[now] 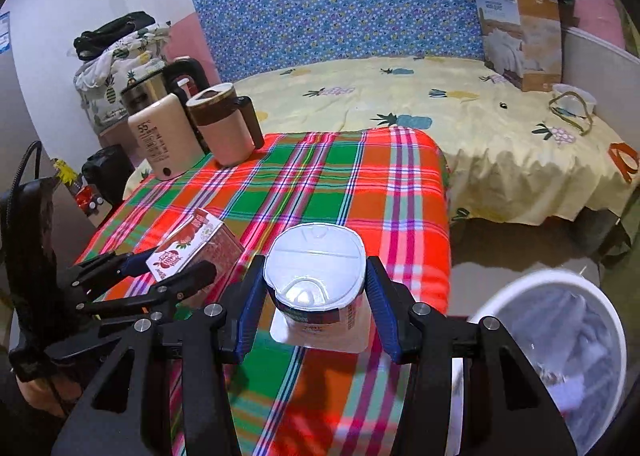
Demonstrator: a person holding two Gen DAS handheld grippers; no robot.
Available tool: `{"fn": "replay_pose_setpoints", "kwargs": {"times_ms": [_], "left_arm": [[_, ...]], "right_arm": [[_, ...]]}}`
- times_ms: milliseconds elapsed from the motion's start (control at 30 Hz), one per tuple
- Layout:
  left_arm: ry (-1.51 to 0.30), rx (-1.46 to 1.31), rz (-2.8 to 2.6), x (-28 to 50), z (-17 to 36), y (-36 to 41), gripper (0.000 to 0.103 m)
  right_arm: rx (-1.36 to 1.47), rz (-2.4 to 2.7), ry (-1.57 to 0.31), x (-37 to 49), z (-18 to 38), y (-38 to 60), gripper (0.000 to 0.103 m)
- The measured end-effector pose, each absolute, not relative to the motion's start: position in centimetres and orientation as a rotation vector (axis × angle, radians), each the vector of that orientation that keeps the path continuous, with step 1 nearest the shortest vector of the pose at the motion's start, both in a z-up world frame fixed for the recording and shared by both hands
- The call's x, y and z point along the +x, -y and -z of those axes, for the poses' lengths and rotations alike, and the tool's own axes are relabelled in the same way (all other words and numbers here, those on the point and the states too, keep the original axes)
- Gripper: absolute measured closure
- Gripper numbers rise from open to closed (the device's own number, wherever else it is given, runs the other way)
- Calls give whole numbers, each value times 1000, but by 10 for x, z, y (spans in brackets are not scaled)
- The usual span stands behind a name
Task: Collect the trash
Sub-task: 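Carry the juice carton and yogurt cup over the white bin with both tools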
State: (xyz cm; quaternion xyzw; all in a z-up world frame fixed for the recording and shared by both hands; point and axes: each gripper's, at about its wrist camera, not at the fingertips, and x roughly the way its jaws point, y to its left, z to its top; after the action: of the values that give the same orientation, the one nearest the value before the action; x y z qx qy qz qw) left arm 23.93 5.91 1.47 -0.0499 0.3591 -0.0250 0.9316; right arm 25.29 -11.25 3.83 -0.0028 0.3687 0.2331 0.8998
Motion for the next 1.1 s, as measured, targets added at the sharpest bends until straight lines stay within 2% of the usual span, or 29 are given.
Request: {"fn": "replay_pose_setpoints", "kwargs": {"times_ms": [533, 1100], "left_arm": [[-674, -112, 72, 155, -42, -19, 45], [-704, -80, 155, 144, -31, 34, 45]], "right_arm": [[53, -474, -721, 188, -44, 146, 52], [111, -423, -721, 173, -36, 186, 52]]}}
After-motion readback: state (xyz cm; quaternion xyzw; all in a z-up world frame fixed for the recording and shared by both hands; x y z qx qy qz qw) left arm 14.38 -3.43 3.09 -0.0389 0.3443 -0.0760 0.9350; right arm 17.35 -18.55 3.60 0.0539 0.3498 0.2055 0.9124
